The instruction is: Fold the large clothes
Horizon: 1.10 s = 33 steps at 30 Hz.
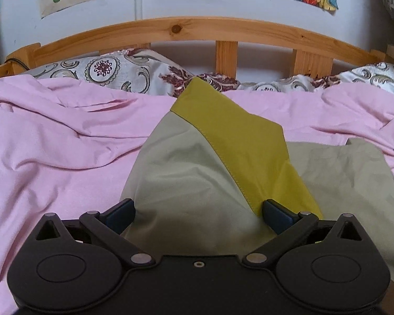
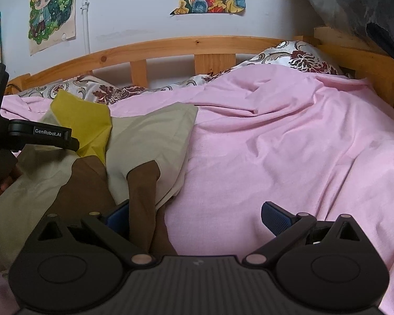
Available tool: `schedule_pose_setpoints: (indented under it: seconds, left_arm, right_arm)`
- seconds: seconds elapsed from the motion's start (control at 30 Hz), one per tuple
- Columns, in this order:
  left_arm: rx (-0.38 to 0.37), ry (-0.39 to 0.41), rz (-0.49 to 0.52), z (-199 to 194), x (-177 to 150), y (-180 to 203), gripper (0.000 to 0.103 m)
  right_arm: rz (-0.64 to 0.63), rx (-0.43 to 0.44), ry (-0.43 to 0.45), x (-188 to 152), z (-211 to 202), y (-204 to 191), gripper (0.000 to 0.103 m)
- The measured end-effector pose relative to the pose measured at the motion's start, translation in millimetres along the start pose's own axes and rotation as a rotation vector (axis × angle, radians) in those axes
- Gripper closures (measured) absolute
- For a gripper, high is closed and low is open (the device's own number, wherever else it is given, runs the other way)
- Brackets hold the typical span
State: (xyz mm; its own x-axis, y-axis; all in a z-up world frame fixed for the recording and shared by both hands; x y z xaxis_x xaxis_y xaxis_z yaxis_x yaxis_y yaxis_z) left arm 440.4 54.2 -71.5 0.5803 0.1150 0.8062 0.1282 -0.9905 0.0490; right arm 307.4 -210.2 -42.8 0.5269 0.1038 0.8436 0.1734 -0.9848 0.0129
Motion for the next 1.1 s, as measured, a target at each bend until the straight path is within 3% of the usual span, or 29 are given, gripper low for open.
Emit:
schedule_pose_setpoints:
  seconds: [0.33,1.1]
  left_arm:
    - [-0.106,0.107,-0.193,-60.7,5.8,-19.2,0.001]
    - [-0.107,0.238,-0.101,-222.5,-16.2,-25.8,0.001]
  right_arm:
    - [-0.013,-0.016,0.020,9.1,-6.4,-2.3,0.000]
    - [-0.055,-0.004,0.266,80.0,-99.2,-24.2,0.000]
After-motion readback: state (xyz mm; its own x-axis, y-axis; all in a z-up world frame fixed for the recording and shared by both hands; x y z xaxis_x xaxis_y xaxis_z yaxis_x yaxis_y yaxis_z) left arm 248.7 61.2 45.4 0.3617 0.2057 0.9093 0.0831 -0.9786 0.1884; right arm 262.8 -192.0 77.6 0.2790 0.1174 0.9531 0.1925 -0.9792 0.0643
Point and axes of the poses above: each gripper's, at about its wrist camera, not at the fingertips, and z roughly the way its jaws point, y to its right, x to its top, the point moved 6 cm from there along z, roughly the way its jaws point, and after that the axes turned 5 degrees about -z, right-handed, at the moved point
